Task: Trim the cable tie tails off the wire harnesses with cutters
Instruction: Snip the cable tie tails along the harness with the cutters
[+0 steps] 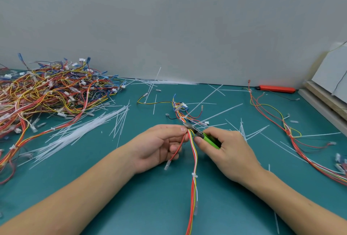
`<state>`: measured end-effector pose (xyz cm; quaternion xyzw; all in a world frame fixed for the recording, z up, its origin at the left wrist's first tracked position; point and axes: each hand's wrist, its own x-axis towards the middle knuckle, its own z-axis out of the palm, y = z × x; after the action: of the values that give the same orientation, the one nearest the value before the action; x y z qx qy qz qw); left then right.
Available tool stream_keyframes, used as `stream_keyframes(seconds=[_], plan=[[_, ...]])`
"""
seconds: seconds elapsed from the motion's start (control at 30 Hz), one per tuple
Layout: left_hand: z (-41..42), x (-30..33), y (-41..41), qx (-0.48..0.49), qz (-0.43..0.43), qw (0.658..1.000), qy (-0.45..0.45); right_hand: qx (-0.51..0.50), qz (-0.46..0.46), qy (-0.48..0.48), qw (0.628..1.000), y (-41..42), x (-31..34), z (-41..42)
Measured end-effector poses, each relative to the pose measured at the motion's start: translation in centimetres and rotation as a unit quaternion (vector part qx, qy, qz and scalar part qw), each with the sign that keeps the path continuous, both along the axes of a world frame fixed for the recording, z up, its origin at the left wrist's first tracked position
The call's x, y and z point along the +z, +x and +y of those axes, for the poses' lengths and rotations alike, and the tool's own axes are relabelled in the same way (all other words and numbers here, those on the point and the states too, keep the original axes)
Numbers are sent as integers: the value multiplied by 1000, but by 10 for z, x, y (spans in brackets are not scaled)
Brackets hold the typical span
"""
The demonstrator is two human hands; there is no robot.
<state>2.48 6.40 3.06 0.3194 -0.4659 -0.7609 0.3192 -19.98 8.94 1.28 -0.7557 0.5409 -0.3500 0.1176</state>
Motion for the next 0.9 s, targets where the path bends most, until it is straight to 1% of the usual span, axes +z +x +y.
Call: stream_keyframes(seconds=[0.23, 0.33, 0.47, 0.63, 0.73, 0.9], plan=[[2, 0, 1, 0, 6, 1000, 12, 32, -28, 2, 999, 0, -3, -1], [3, 0, 2, 0, 4, 1000, 20, 33, -5, -10, 999, -1, -4, -1], [3, 2, 1, 6, -1, 999, 31, 58, 5, -10, 998, -1, -2, -2], [3, 4, 1, 4, -3, 998, 57, 55, 10, -33, 998, 1, 0, 0], [3, 5, 1, 1, -9, 998, 57, 40, 29, -41, 998, 1, -1, 1], [3, 3, 2, -4, -2, 999, 33, 40, 31, -45, 998, 2, -1, 1]])
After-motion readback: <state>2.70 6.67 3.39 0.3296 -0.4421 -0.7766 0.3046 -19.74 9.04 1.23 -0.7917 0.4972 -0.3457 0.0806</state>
